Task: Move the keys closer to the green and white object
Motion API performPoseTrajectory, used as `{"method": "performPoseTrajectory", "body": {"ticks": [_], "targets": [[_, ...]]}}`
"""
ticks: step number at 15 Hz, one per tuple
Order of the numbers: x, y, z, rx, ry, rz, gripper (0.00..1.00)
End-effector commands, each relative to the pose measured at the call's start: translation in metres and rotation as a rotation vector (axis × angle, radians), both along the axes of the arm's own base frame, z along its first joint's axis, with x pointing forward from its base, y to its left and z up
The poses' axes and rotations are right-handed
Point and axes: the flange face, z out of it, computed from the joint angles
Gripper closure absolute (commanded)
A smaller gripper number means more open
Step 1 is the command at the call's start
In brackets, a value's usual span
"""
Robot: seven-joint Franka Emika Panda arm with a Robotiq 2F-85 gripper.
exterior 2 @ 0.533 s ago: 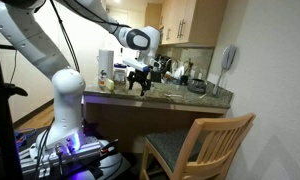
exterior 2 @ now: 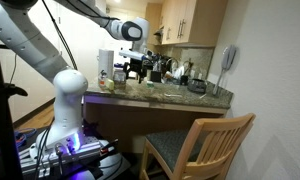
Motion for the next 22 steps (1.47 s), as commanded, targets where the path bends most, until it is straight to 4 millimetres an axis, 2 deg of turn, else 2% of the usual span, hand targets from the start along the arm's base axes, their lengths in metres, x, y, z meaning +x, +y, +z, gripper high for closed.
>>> {"method": "performPoseTrajectory", "body": {"ticks": [1,3,4,5,6,8,9,10,11,15,17,18,19,20,22], "targets": [[-0.011,0.065,0.063,0.005,-0.131,0.165,0.00],[-0.021,0.092,0.095,0.021,-0.216,0.266,0.00],[-0.023,0.090,0.110,0.035,-0.272,0.298,0.00],[-0.016,0.092,0.090,0.007,-0.222,0.228,0.00],[-0.021,0.097,0.103,0.013,-0.257,0.254,0.00],[-0.027,0.095,0.113,0.020,-0.287,0.271,0.00],[-0.026,0.106,0.098,0.027,-0.236,0.315,0.00],[-0.030,0.121,0.092,0.036,-0.227,0.371,0.00],[-0.038,0.144,0.089,0.046,-0.225,0.442,0.00],[-0.068,0.234,0.093,0.087,-0.237,0.662,0.00],[-0.078,0.271,0.085,0.092,-0.218,0.777,0.00],[-0.082,0.281,0.081,0.077,-0.203,0.800,0.00],[-0.085,0.265,0.089,0.072,-0.226,0.730,0.00],[-0.089,0.273,0.087,0.067,-0.221,0.741,0.00],[-0.089,0.271,0.088,0.067,-0.224,0.734,0.00]]}}
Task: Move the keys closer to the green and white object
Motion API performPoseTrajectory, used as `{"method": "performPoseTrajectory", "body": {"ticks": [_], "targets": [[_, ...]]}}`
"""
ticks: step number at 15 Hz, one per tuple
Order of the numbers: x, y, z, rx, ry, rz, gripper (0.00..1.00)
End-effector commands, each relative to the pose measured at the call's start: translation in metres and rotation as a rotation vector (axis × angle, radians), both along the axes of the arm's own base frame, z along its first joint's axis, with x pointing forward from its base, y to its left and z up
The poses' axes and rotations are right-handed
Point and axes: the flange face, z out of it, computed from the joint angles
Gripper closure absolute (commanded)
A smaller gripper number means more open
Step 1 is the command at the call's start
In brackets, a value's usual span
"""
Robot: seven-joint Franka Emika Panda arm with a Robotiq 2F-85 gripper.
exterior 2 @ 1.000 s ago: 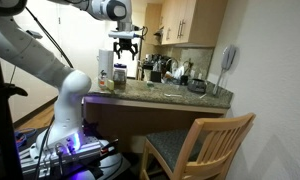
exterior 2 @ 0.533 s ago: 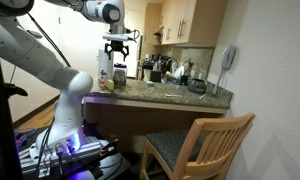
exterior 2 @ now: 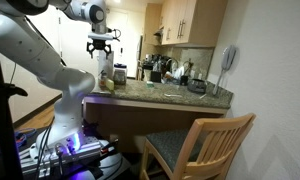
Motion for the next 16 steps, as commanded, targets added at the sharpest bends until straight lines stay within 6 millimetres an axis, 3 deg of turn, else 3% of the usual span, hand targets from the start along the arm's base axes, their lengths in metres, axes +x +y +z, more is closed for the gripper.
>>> {"method": "performPoseTrajectory", "body": {"ticks": [1,5,10,13,14,16], "targets": [[0.001,-0.002,0.002,0.003,0.000,-0.004,0.00],[0.011,0.019,-0.047,-0.066,0.024,0.018,0.00],[0.033,0.063,-0.084,-0.046,-0.076,0.016,0.00],[0.045,0.082,-0.090,-0.040,-0.100,0.000,0.00],[0.035,0.073,-0.088,-0.035,-0.089,0.008,0.00],[0.040,0.079,-0.093,-0.036,-0.086,0.005,0.00]]}}
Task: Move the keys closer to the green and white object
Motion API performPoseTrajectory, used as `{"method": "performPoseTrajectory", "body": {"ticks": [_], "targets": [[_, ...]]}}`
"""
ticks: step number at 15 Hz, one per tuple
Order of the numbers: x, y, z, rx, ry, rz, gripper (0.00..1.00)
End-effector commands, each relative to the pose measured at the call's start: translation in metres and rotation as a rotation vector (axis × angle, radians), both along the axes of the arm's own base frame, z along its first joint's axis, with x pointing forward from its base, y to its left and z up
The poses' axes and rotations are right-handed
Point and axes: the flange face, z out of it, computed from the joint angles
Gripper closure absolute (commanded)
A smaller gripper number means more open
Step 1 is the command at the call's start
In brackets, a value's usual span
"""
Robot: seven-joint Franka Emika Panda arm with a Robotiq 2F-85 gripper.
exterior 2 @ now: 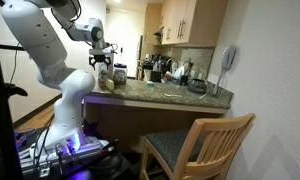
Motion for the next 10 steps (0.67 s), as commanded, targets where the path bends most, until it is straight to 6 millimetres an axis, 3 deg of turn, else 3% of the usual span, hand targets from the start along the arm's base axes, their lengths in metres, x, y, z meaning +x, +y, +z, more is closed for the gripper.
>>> {"method": "performPoseTrajectory", "body": {"ticks": [1,3,10], "targets": [[0.001,0.001,0.001,0.000,0.001,0.000,0.00],[0.005,0.006,-0.015,-0.006,-0.015,-0.011,0.00],[0.016,0.040,-0.037,0.064,-0.094,-0.020,0.00]]}}
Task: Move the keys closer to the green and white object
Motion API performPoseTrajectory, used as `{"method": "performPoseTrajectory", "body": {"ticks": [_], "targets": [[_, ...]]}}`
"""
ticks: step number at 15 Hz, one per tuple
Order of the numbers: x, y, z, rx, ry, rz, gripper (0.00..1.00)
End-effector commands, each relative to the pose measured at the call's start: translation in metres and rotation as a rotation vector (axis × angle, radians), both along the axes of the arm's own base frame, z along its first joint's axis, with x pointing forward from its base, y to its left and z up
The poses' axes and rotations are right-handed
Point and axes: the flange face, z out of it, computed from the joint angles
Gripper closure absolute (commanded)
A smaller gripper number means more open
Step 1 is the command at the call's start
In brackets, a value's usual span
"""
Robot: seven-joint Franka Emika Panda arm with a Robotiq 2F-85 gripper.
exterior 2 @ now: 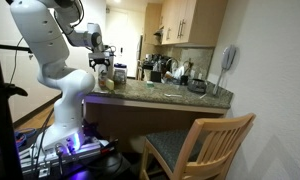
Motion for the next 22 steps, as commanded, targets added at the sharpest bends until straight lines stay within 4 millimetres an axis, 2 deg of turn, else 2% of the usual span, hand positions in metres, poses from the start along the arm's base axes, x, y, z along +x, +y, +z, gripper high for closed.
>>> {"method": "performPoseTrajectory", "body": {"ticks": [1,2,3,4,11,15,17,19,22], "targets": [[0.009,0.011,-0.021,-0.009,-0.019,-0.007,0.00],[0.011,0.011,-0.026,-0.015,-0.019,-0.015,0.00],[0.012,0.012,-0.029,-0.017,-0.019,-0.012,0.10],[0.014,0.012,-0.031,-0.019,-0.025,-0.014,0.26],[0.013,0.018,-0.030,-0.012,-0.067,-0.012,0.74],[0.015,0.012,-0.027,-0.020,-0.073,-0.037,0.75],[0.018,0.006,-0.016,-0.001,-0.052,-0.066,0.75],[0.022,-0.004,0.005,0.038,-0.018,-0.086,0.75],[0.037,-0.032,0.047,0.088,0.026,-0.175,0.75]]}}
